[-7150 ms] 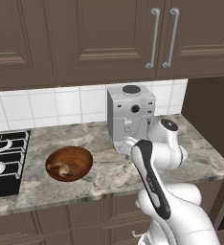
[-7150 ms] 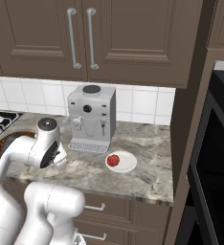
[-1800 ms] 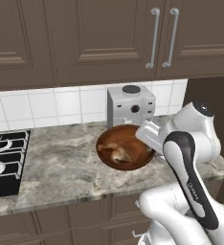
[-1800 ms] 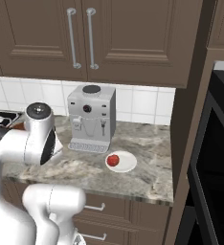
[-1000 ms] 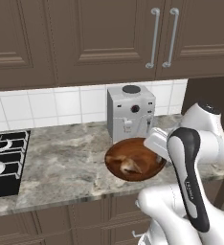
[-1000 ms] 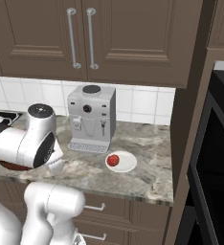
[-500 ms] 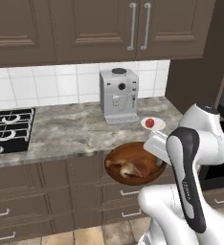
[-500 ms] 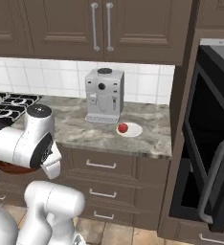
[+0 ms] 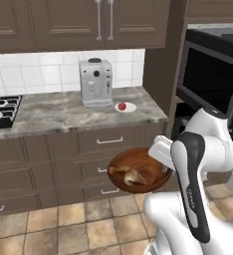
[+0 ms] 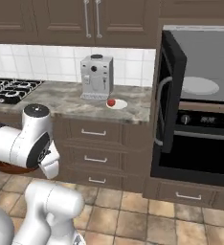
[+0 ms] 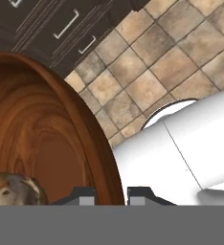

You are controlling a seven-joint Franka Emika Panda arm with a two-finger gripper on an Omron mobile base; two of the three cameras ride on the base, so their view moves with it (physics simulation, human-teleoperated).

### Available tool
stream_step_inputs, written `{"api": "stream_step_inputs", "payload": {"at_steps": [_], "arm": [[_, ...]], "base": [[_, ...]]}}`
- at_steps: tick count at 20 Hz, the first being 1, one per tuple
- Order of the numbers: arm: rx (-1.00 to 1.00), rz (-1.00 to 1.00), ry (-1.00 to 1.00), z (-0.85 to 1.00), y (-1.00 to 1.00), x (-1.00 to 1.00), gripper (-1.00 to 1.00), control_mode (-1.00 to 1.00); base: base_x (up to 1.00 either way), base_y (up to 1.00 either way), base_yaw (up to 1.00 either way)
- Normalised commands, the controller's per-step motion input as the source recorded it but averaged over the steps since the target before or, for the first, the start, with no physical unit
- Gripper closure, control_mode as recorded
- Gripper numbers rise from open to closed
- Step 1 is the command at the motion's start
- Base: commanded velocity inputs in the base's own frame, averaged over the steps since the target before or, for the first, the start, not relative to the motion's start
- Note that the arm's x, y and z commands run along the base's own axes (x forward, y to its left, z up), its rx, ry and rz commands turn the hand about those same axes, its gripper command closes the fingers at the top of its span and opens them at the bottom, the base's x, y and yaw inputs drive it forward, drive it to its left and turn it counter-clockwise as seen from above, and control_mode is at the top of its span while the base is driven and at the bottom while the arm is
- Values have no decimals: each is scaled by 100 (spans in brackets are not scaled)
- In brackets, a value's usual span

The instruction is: Remove the peach from the bowl and place it on the small plate. Then place the bowl with only the chicken drumstick in the microwave, close the door, and press the start button to microwave the chicken drumstick.

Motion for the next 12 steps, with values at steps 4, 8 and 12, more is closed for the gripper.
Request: {"api": "stream_step_inputs", "payload": {"at_steps": [4, 8, 12], "arm": [[0, 0, 0, 0, 0, 0, 100, 100], [0, 0, 0, 0, 0, 0, 100, 100], [0, 0, 0, 0, 0, 0, 100, 100]], "base": [[-19, -100, -12], [-3, -100, -10], [0, -100, -8]]}}
